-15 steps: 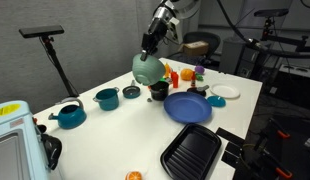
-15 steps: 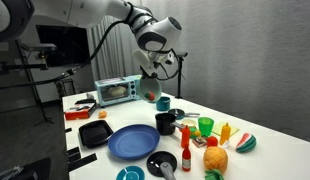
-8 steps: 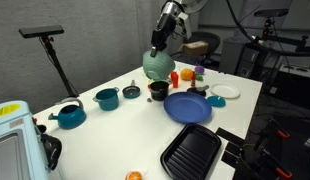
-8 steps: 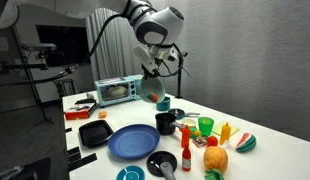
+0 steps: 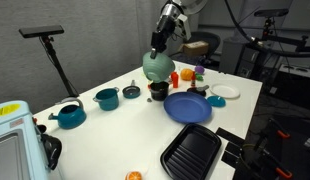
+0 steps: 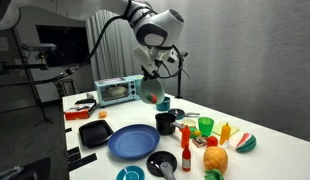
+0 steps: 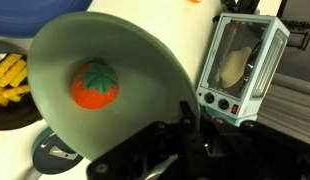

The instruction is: Pick up the bowl and pour it's contents in the cup

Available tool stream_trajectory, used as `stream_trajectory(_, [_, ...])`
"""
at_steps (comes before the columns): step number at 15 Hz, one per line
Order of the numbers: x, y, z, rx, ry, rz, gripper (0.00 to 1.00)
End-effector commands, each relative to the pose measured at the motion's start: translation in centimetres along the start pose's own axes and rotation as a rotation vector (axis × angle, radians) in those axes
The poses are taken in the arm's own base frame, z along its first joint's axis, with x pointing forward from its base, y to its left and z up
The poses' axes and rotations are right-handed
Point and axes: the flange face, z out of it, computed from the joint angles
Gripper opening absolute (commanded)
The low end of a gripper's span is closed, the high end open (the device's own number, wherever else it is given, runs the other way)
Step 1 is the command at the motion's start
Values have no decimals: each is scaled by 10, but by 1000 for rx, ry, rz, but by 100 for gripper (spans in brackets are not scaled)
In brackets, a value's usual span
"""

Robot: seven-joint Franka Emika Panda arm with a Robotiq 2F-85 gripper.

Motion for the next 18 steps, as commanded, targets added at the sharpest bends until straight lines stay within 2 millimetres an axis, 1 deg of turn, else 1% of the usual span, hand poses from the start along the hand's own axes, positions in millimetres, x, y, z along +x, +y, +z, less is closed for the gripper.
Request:
stream_trajectory(1, [0,0,-1,0,-1,0,8])
stream_trajectory(5, [0,0,-1,0,0,0,8])
stream_trajectory(6, [0,0,-1,0,0,0,2])
stream_trajectory(9, [1,8,0,49,-15,43,2])
stream_trajectory(10, [1,12,3,62,-21,60,2])
stream_trajectory(12, [0,20,2,115,-35,86,2])
stream_trajectory(14, [0,26,-2,177,-41,109,2])
stream_trajectory(15, [0,30,-7,210,-36,116,2])
stream_trajectory(18, [6,48,-20,247,-1,150,2])
